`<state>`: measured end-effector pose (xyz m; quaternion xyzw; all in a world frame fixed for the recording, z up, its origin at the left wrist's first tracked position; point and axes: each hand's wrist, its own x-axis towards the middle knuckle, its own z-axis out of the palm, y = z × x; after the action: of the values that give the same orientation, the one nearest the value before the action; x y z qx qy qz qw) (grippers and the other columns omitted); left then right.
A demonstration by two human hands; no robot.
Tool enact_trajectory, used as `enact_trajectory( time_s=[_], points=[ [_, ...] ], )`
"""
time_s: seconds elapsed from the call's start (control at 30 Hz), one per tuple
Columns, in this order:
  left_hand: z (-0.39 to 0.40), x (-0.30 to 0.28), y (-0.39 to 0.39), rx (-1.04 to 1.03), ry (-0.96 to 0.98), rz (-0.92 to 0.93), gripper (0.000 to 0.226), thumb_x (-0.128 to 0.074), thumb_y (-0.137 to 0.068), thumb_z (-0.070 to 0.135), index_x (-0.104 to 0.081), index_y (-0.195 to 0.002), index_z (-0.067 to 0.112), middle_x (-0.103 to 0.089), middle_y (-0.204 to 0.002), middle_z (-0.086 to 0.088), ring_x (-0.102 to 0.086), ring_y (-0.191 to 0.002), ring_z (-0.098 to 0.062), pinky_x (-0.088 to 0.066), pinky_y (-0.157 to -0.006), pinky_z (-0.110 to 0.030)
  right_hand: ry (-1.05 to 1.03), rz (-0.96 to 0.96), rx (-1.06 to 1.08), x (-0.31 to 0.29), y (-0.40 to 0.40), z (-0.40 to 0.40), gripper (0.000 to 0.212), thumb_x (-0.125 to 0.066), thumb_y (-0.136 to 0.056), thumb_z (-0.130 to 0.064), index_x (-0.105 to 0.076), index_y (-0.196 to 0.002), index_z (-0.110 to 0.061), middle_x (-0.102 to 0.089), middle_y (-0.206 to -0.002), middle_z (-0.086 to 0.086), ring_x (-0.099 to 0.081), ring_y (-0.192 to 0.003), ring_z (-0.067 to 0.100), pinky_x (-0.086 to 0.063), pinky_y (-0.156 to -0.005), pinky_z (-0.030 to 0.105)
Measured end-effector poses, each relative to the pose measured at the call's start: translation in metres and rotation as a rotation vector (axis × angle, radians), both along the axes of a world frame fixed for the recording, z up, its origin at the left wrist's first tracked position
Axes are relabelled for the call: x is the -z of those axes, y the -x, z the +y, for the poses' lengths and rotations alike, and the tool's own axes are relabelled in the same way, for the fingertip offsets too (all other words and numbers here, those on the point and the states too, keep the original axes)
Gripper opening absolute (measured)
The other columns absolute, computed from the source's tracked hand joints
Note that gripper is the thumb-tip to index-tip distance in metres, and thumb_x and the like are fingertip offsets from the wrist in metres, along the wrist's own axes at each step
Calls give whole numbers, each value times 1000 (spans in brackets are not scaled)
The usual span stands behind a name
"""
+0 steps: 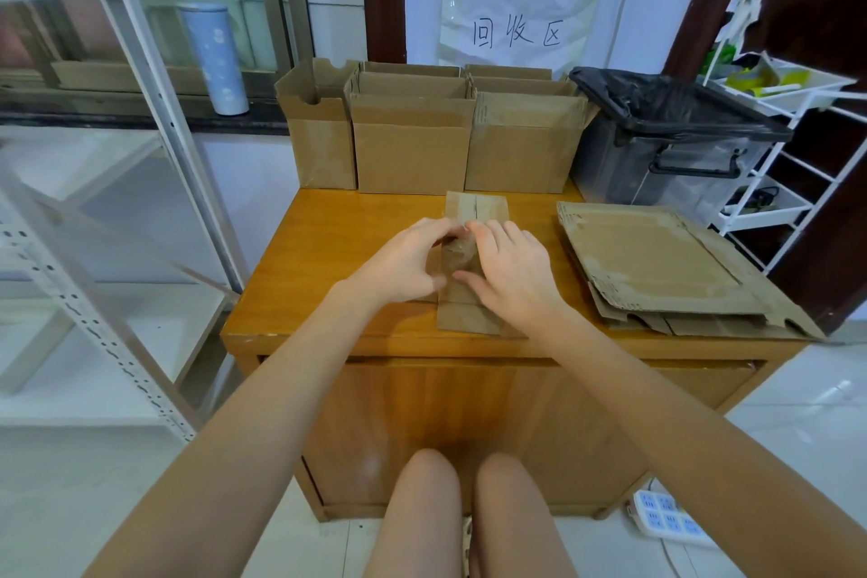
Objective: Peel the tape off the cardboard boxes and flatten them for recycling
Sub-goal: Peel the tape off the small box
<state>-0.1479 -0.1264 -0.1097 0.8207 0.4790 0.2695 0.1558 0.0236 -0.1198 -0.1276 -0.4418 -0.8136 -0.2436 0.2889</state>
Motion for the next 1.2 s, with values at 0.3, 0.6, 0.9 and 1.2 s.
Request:
enact_trajectory(
  time_s=[0.3, 0.6, 0.9, 1.2],
  points=[
    [2, -1, -7, -82, -114, 78, 54, -72, -83, 24, -52, -133, 17, -55, -131, -2, -52, -119, -16, -37, -99, -24, 88, 41, -143, -6, -16, 1, 44, -76, -76, -25, -62, -113, -6, -66, -94, 6, -62, -80, 21, -44, -63, 26],
    [-3, 4, -9, -50, -276, 251, 46, -53, -97, 23, -45, -139, 7, -46, -144, -12, -46, -131, -24, -39, -104, -31, 122, -8, -79, -3, -14, 0, 74, -89, -57, -37, -58, -116, -5, -63, -98, 9, -60, -83, 23, -51, -67, 31],
    [-3, -9, -9, -39, -213, 319, 70, -72, -80, 41, -46, -138, 11, -53, -137, -8, -49, -124, -21, -41, -101, -32, 141, -4, -195, -9, -22, -1, 51, -83, -71, -19, -61, -114, -1, -68, -93, 11, -64, -78, 26, -53, -64, 32],
    [2, 0, -9, -9, -399, 416, 53, -70, -85, 24, -54, -126, -4, -59, -126, -23, -59, -114, -35, -49, -93, -41, 208, -87, -117, -11, -18, 0, 74, -82, -68, -40, -54, -126, -4, -62, -105, 9, -58, -91, 24, -48, -75, 32]
  ],
)
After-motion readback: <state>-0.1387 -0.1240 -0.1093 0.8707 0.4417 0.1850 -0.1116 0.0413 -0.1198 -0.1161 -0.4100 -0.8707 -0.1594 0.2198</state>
